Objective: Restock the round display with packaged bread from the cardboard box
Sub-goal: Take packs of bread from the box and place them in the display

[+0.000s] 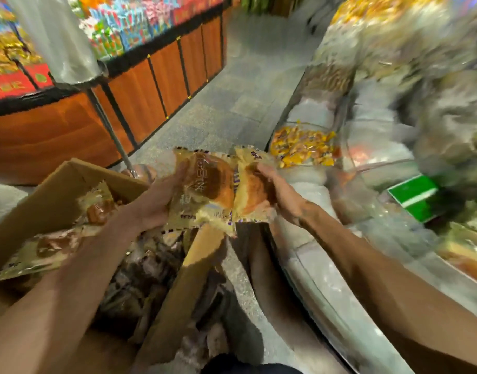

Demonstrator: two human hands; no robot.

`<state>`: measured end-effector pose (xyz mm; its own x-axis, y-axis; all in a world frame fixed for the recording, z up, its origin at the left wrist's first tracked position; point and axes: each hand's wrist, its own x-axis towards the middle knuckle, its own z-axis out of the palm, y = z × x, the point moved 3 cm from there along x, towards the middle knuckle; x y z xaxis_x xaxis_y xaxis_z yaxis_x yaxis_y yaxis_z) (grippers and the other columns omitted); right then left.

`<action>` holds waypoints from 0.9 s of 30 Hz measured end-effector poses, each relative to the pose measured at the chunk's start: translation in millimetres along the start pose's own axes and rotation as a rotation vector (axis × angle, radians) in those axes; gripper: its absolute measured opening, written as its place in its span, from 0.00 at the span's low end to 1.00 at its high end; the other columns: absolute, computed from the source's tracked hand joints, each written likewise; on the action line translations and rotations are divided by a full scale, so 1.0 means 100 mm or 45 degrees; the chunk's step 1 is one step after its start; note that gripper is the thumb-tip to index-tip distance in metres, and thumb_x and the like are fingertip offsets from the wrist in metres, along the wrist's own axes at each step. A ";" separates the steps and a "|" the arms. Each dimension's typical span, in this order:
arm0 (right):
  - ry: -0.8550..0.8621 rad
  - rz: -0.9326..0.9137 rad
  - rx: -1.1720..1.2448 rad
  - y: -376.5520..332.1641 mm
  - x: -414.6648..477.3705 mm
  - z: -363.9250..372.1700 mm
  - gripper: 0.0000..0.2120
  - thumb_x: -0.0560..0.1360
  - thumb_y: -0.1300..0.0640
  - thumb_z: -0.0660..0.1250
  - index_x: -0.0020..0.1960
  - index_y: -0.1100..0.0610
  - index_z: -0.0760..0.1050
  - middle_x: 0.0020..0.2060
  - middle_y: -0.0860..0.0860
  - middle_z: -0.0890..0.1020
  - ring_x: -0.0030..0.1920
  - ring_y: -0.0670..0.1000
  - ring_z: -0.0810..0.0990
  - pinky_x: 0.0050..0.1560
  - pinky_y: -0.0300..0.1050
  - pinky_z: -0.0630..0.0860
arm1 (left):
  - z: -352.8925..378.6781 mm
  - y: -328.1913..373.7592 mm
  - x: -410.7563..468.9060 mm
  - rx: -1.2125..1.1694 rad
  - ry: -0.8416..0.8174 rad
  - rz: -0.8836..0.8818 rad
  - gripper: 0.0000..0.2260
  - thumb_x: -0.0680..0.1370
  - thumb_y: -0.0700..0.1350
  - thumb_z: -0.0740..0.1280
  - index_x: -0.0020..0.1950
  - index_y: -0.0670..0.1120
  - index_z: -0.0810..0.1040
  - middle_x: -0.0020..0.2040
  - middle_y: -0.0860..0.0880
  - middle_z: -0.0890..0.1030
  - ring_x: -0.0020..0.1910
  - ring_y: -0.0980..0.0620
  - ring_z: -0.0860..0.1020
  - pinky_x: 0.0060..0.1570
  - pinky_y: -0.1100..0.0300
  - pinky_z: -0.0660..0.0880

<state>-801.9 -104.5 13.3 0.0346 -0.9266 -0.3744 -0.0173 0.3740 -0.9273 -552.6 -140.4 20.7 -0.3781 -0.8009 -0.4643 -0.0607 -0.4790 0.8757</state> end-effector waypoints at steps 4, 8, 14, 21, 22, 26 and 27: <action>0.208 -0.049 0.282 0.17 -0.96 -0.89 0.21 0.81 0.49 0.54 0.67 0.59 0.75 0.50 0.53 0.85 0.47 0.54 0.83 0.41 0.48 0.82 | 1.24 0.00 0.04 0.151 -0.280 -0.012 0.27 0.77 0.69 0.50 0.49 0.56 0.83 0.38 0.48 0.82 0.33 0.52 0.80 0.34 0.58 0.77; 0.421 0.003 0.306 0.52 -1.78 -1.60 0.22 0.77 0.48 0.62 0.70 0.53 0.71 0.63 0.57 0.80 0.60 0.56 0.81 0.59 0.57 0.78 | 2.40 -0.02 -0.07 0.482 -0.229 0.010 0.53 0.62 0.76 0.65 0.81 0.52 0.54 0.80 0.44 0.57 0.76 0.40 0.61 0.73 0.43 0.60; 0.900 -0.038 0.373 1.01 -2.74 -2.33 0.41 0.62 0.40 0.81 0.67 0.53 0.68 0.54 0.52 0.84 0.50 0.52 0.86 0.54 0.59 0.82 | 3.52 -0.27 -0.10 0.623 -0.676 -0.038 0.52 0.64 0.70 0.72 0.81 0.55 0.51 0.81 0.48 0.55 0.79 0.43 0.55 0.73 0.35 0.52; 1.167 -0.117 0.623 1.50 -3.17 -2.51 0.15 0.74 0.53 0.74 0.56 0.49 0.72 0.46 0.49 0.86 0.45 0.50 0.87 0.42 0.52 0.84 | 4.23 -0.56 0.08 0.549 -0.779 -0.086 0.46 0.56 0.65 0.82 0.69 0.52 0.70 0.67 0.51 0.75 0.68 0.50 0.72 0.73 0.40 0.63; 1.165 -0.104 0.658 1.53 -3.17 -2.53 0.13 0.75 0.52 0.72 0.56 0.48 0.72 0.48 0.49 0.85 0.46 0.51 0.87 0.42 0.52 0.84 | 4.30 -0.59 0.14 0.535 -0.819 -0.076 0.44 0.56 0.65 0.82 0.68 0.53 0.72 0.65 0.51 0.77 0.66 0.50 0.74 0.72 0.41 0.64; 1.167 -0.071 0.720 1.53 -3.01 -2.71 0.26 0.75 0.47 0.72 0.70 0.47 0.69 0.58 0.52 0.83 0.50 0.52 0.86 0.44 0.54 0.84 | 4.46 -0.57 0.41 0.516 -0.887 -0.099 0.44 0.55 0.65 0.82 0.68 0.54 0.73 0.63 0.50 0.81 0.65 0.48 0.76 0.71 0.40 0.65; 1.180 -0.048 0.731 1.54 -2.95 -2.76 0.27 0.74 0.46 0.72 0.70 0.48 0.68 0.58 0.53 0.83 0.50 0.53 0.86 0.45 0.55 0.84 | 4.48 -0.58 0.54 0.509 -0.881 -0.113 0.46 0.54 0.66 0.82 0.69 0.54 0.73 0.63 0.50 0.81 0.66 0.47 0.75 0.71 0.39 0.66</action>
<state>-1091.0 215.9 -18.2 -0.7454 -0.5170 -0.4209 0.4454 0.0835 -0.8914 -983.2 5.0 4.7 -0.8353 -0.2988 -0.4616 -0.3940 -0.2603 0.8815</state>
